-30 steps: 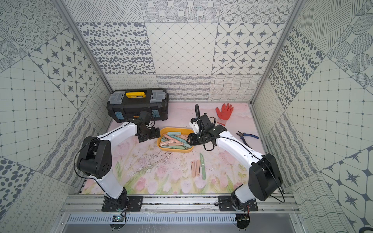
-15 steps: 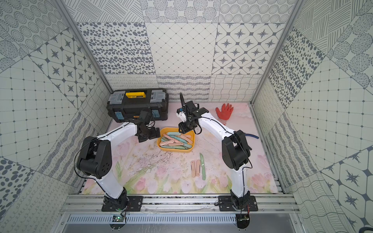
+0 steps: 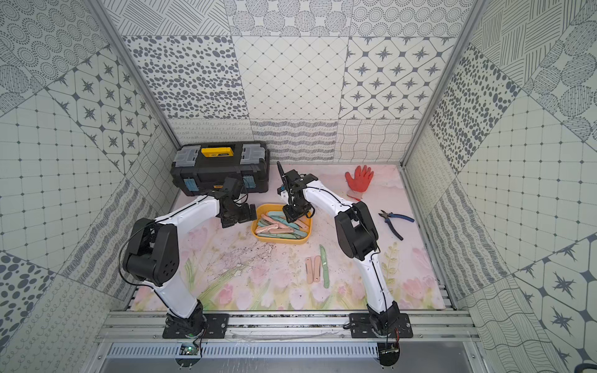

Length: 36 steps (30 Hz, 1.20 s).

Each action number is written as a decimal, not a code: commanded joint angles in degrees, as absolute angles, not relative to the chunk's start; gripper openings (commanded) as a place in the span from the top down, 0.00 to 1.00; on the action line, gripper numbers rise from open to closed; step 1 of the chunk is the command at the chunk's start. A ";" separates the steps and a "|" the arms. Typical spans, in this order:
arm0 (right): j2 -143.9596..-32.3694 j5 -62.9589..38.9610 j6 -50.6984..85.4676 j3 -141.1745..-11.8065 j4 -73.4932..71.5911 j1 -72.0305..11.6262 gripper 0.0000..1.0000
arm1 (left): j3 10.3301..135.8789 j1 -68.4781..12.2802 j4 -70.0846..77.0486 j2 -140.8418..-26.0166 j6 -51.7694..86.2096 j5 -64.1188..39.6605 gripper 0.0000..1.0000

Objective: Take the fruit knife out of the storage box
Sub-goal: Pick up the fruit knife from the storage box.

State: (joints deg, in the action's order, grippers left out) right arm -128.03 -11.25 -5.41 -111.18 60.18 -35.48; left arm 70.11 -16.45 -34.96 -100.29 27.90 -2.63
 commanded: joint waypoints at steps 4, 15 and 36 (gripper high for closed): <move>-129.13 -6.57 -5.89 -110.75 60.31 -35.90 0.55 | 69.79 -16.46 -35.92 -99.99 27.94 -2.07 0.01; -133.16 -2.71 -5.07 -113.86 62.63 -35.96 0.52 | 69.49 -16.52 -35.06 -99.64 27.85 -2.65 0.01; -135.36 -4.84 -4.37 -114.92 63.03 -36.06 0.74 | 64.73 -16.52 -29.05 -95.45 27.94 -1.58 0.01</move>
State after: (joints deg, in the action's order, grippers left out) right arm -133.60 -3.60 -4.71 -114.67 62.89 -35.88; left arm 64.84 -16.45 -30.37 -96.09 27.90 -2.44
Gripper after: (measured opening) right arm 0.263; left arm 0.990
